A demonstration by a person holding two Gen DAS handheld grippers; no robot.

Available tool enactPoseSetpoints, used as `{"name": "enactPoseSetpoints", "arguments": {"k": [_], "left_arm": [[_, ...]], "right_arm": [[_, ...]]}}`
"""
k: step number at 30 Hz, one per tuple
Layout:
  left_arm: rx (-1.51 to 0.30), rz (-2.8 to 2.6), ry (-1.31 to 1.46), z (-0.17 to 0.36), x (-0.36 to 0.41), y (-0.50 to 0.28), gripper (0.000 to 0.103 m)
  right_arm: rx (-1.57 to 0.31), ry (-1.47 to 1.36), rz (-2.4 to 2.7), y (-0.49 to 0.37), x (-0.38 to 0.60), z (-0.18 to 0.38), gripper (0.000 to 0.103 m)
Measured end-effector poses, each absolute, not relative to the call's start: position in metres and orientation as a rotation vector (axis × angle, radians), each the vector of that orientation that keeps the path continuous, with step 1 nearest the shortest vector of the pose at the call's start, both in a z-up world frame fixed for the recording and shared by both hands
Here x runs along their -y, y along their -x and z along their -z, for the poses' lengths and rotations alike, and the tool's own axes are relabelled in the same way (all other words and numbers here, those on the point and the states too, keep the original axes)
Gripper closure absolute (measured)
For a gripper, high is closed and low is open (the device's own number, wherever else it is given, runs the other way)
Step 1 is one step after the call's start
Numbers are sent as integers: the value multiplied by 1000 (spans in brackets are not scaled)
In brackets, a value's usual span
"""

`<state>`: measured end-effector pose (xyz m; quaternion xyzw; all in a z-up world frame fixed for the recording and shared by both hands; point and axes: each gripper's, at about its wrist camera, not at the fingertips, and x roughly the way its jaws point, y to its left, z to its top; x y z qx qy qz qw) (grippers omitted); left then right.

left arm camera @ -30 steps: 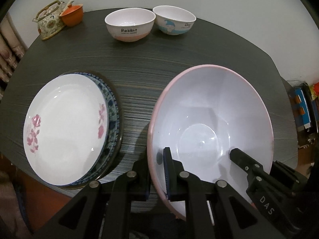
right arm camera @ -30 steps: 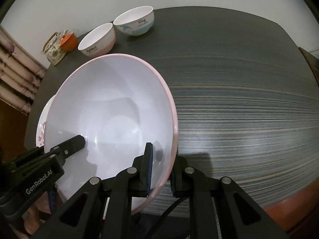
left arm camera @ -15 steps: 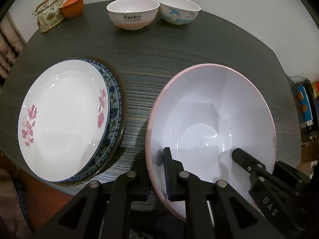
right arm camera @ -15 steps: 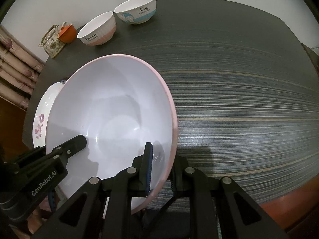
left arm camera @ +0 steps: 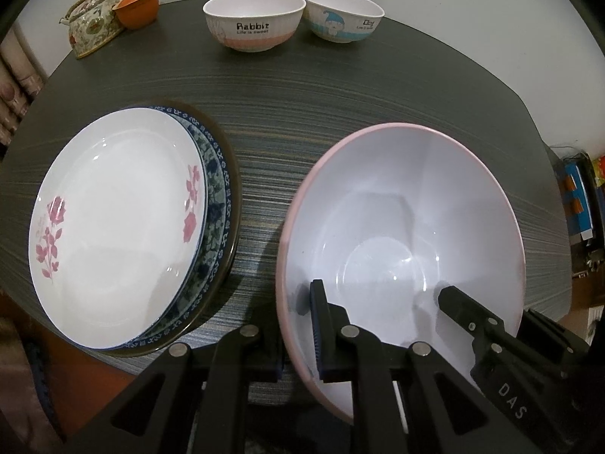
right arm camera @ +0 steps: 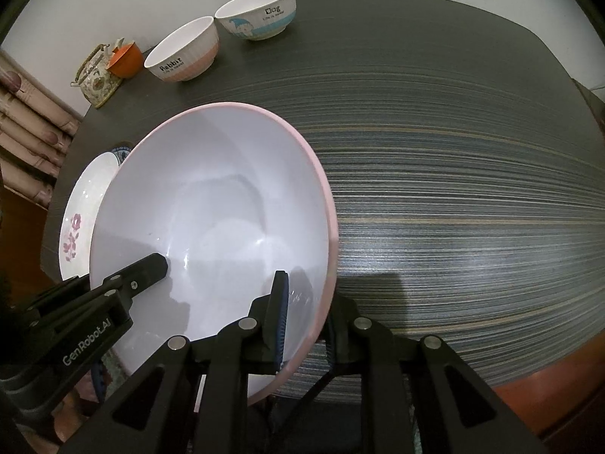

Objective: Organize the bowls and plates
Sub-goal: 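Carry the pink bowl toward the plate stack with the right tool, then lower the pink bowl onto the table beside the plates and open the right tool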

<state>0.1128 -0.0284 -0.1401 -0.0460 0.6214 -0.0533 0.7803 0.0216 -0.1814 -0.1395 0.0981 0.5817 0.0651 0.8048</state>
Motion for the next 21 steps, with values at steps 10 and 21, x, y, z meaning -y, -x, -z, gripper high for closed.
{"name": "enactPoseSetpoints", "arguments": {"k": [10,21], "left_arm": [[-1352,118,110,138,24,-116,91],[-1330,93,123,126,12,-114,85]], "right_arm": [[-1226,-209,-153,-20,177,134,69],[-1189,-244,-128,-26,186,125,55]]}}
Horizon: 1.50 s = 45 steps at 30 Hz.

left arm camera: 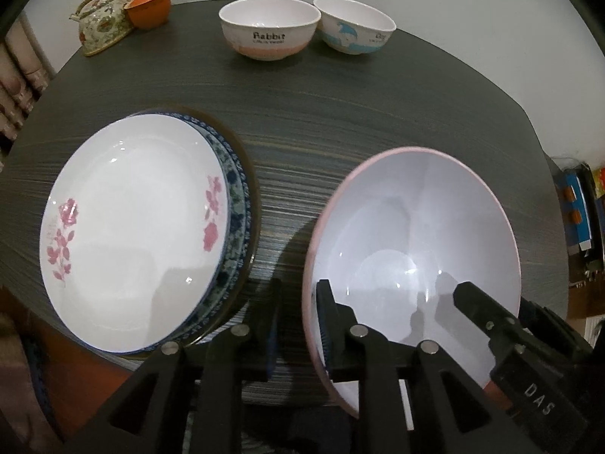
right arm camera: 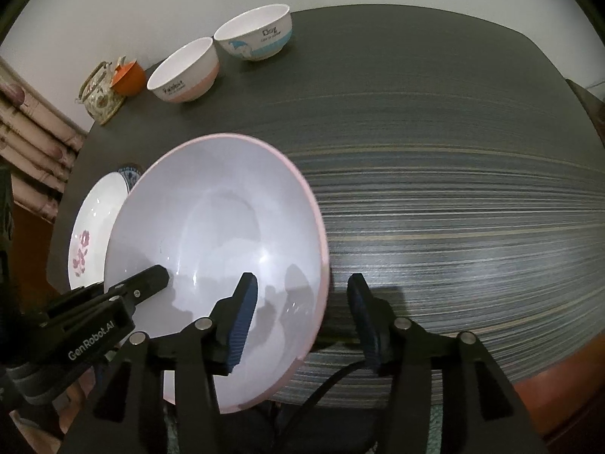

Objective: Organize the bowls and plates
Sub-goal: 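Lower the pink bowl onto the table beside the plates and open the right tool, then move both tools toward the white Rabbit and Dog bowls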

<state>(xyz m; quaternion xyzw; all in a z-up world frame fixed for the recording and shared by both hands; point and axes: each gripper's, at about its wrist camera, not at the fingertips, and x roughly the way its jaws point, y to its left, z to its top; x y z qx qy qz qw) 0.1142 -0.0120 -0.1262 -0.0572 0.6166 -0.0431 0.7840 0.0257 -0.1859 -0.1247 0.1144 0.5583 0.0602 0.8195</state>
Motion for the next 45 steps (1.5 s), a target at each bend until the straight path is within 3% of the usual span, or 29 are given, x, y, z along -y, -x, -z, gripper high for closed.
{"name": "enactPoseSetpoints", "arguments": {"k": [21,25,30,34,45], "left_arm": [[-1233,115,120,72,2,-113,76],[-1220,98,121,66,-3,-118,67],[-1218,77,132,62,-17,-124,67],[-1215,59,140,63,-29,-129,55],[-1210,1,175,69,-62,-149,54]], "right_arm": [[-1092,-210,-114,-41,196,88,52],[-1077,-185,-129,-46,190,79,52],[-1068,-159,-144,-53,182,73,50],[-1071,-139,-161,-61,174,71,49],[-1062,-122,-217,-82,161,61,46]]}}
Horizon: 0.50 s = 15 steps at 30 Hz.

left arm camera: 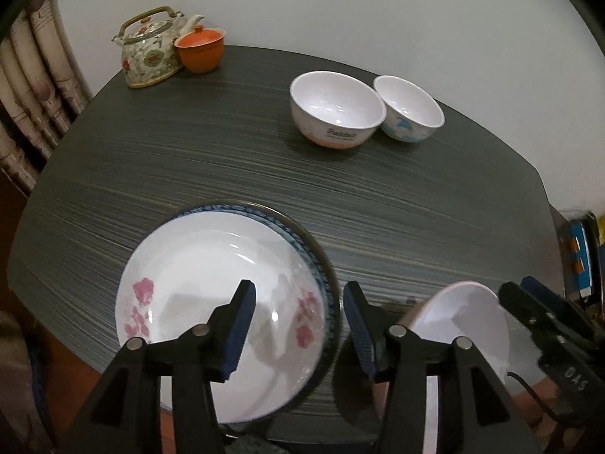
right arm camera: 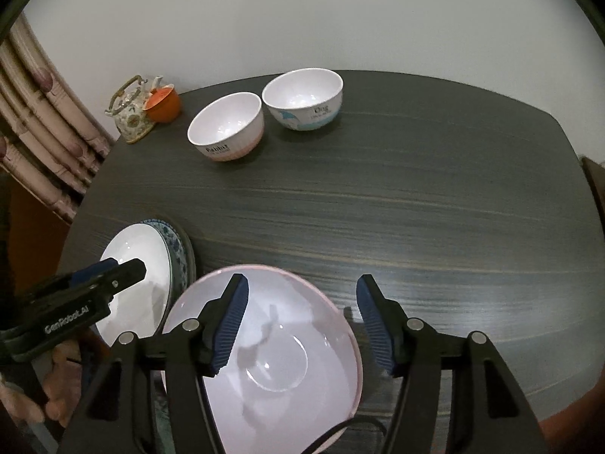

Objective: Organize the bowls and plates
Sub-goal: 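Move both tools toward the white Rabbit and Dog bowls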

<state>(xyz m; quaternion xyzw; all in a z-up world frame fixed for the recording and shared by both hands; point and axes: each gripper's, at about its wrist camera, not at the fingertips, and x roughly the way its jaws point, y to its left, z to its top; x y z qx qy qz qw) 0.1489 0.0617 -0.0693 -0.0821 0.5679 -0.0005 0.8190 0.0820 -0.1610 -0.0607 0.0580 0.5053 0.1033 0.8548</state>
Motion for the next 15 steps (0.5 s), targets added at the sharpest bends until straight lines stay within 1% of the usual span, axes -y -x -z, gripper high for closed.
{"name": "enactPoseSetpoints", "arguments": {"k": [6,10,15], "left_arm": [[-1208,-40,189,73,-80,-162,54],[-1205,-73,187,75,-90,-175,53],[-1190,-106,168,75,-103,-206,53]], "right_arm": [[-1082,-186,-269,-102,162,59,46],[-1070,-130,-268,-123,155,51,46],[-1096,-134,-299,-158,147,47,46]]}}
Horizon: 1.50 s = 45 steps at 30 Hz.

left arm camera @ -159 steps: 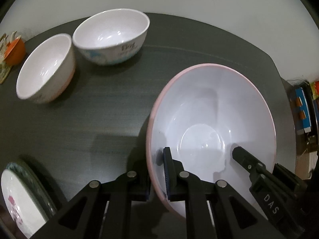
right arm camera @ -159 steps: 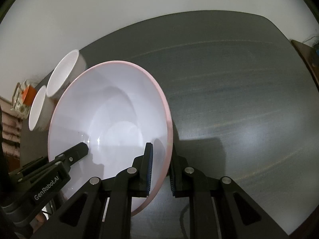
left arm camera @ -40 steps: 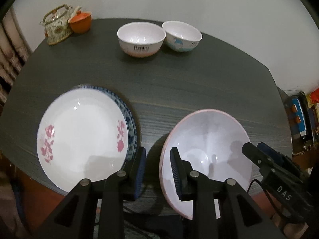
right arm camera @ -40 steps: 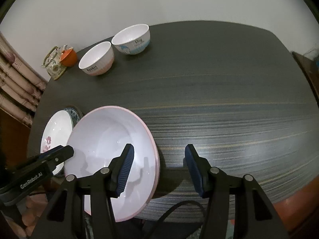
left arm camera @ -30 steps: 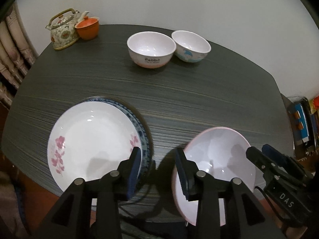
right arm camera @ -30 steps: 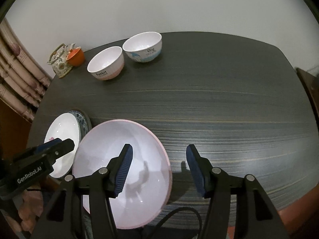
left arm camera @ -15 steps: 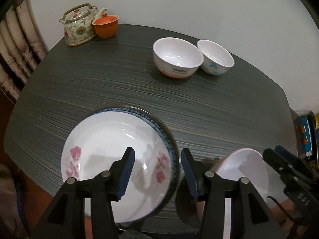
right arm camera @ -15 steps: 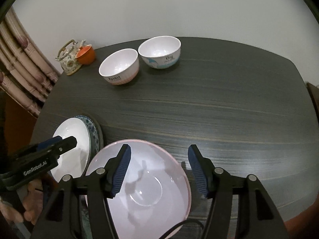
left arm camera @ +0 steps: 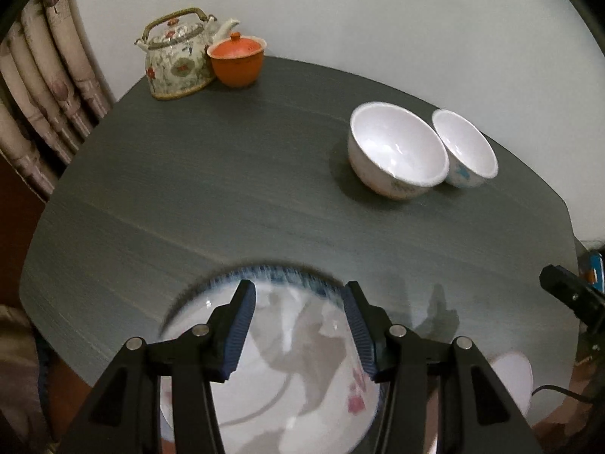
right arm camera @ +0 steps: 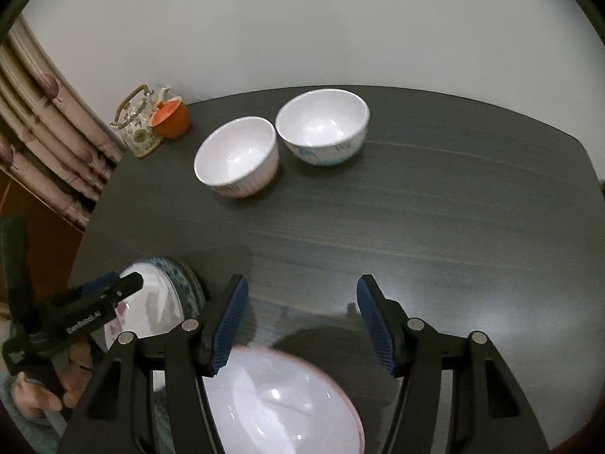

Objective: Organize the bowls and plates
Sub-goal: 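Move both tools toward the white Rabbit and Dog bowls, then grip the rim of the white Rabbit bowl with the right tool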

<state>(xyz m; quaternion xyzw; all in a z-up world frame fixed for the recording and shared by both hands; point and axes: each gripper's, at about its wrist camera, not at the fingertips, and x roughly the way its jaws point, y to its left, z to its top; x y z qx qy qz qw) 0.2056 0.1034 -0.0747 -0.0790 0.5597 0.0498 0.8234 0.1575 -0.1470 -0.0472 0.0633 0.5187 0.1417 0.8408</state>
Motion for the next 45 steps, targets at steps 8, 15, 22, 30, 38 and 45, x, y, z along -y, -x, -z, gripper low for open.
{"name": "enactPoseSetpoints", "arguments": {"k": [8,15,22,30,38,45], "left_arm": [[-1205,-118,229,79,-120,-267,53],[-1215,-91,314,85,-124,-313,53],[-1244,-54,342,102,-113,-350,53],[-1287,-40,304,129,-98,-365,54],[-1305,-41,295,148,-93,-373,77],[-1298,1,286,146,-78,-367,92]], "right_arm": [[-1155,-142,-322,-222,124,55,46],[-1229,-150,-331,-264,106,79,46],[-1245,-131,-344,-294,84,92,46],[-1300,-139,-347,-315,72,115,51],[-1328,-169,-352,-323,69,132,68],[-1307,-161,-365,-318,63,131,81]]}}
